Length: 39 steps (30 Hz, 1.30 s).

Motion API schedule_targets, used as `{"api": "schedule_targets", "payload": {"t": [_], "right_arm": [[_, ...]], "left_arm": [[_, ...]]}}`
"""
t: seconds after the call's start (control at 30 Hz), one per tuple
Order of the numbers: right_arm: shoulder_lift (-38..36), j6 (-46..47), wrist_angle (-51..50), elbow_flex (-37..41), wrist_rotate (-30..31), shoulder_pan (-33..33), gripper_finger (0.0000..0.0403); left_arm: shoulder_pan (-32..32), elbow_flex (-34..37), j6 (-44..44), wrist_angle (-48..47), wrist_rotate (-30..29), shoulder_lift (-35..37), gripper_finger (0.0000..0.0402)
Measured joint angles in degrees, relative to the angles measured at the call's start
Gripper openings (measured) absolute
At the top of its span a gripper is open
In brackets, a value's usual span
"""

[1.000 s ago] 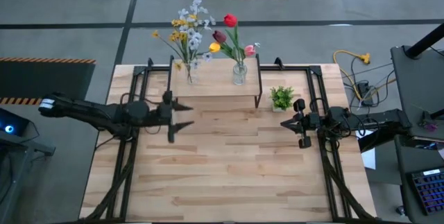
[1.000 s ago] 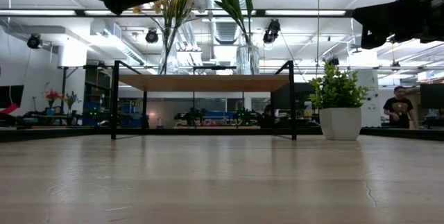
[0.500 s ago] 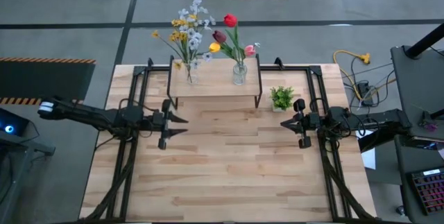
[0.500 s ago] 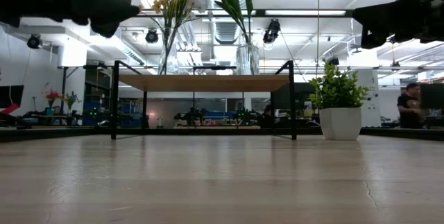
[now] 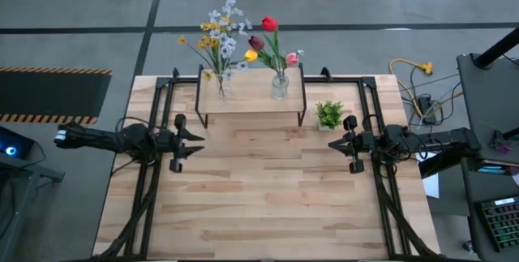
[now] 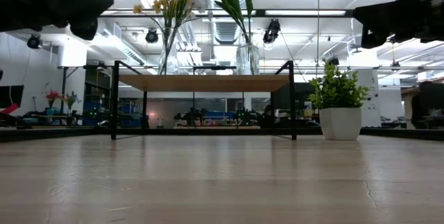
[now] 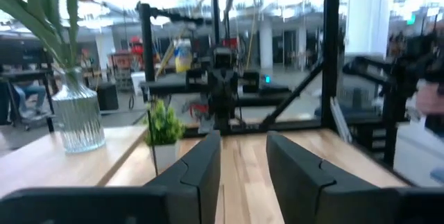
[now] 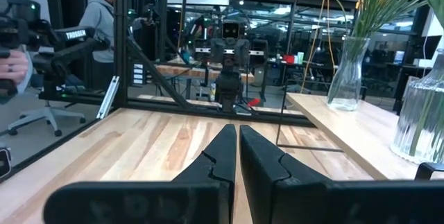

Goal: Pick and place flowers into a vace then onto a shelf
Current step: Return to Home Position

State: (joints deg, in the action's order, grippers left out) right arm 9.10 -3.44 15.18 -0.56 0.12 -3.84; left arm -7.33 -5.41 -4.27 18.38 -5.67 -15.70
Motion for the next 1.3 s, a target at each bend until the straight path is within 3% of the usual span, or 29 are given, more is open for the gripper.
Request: {"api": "schedule_targets", "payload": {"t": [0.5, 0.67, 1.1, 1.3], "right_arm": [[-0.09, 6.55, -3.43, 0.00, -0.03, -0.02, 0.0011], [-0.05, 6.35, -8.58, 0.02, 0.08, 0.00, 0.0011], [-0.22, 7.32, -8.99, 0.01, -0.02, 0.00, 0.0011], [0.00, 3.40, -9.01, 0.00, 0.00, -0.02, 0.0011]], "left_arm": [[-0.02, 4.76, 0.72, -9.39, -0.12, 15.55, 0.0077], [-0.02, 4.77, 0.33, -9.55, -0.26, 15.17, 0.0077], [-0.02, 4.81, 0.85, -11.42, -0.37, 14.32, 0.0077], [-0.02, 4.77, 3.50, -11.35, -0.37, 13.40, 0.0077]]}}
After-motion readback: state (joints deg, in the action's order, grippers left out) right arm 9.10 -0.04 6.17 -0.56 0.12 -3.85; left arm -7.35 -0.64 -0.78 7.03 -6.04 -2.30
